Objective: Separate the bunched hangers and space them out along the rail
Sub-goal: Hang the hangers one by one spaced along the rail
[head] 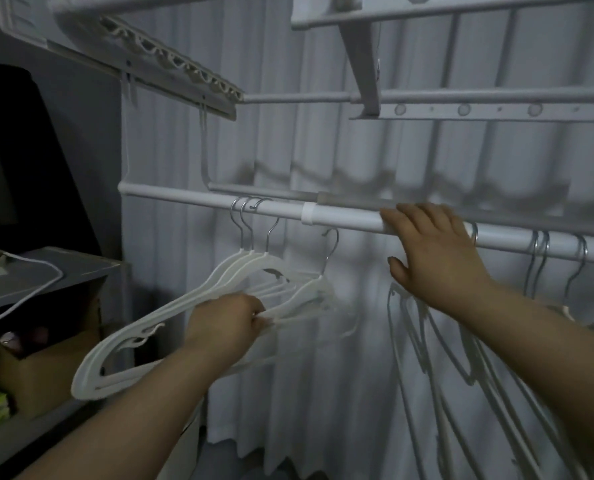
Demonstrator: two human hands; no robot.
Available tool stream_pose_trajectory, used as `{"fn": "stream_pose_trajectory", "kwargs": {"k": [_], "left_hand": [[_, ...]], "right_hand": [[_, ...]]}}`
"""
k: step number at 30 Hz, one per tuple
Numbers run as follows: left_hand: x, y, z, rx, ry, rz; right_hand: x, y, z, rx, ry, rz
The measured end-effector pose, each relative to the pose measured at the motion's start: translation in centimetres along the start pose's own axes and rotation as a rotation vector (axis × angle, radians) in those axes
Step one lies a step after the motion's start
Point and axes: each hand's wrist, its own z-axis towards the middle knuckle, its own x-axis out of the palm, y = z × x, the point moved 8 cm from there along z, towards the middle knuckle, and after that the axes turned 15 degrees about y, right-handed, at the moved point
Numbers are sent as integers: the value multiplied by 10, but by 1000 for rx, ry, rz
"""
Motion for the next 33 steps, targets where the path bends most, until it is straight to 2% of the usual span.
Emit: {"fn": "stream_pose_trajectory", "kwargs": {"k": [3,5,9,11,15,20,23,27,29,33], "left_hand": [[16,12,-28,-27,61,-77],[20,23,-52,-63,90,-134],[17,34,-105,-100,81,-164],[14,40,-131,-111,87,-190],[11,58,-171,-130,165,-337],[-6,72,-209,-144,96,-406],[-22,83,-242,-183,-36,-365],[-30,93,-285,-249,-117,-384],[-25,84,-300,-218,-69,-547],[-7,42,-320,-125,162,-905]], "right_hand": [[1,23,-6,-178,-11,22],[0,44,-8,-271,117,193],[17,76,-7,-293,508,407],[19,95,-12,-304,670,599],[2,122,-30,-349,789,856],[-29,150,-60,-367,974,1217],[-49,173,-75,-336,1007,1438],[-65,207,-93,-177,992,1635],[-74,222,-107,-105,973,1729],[-90,240,-136,30,930,1884]]}}
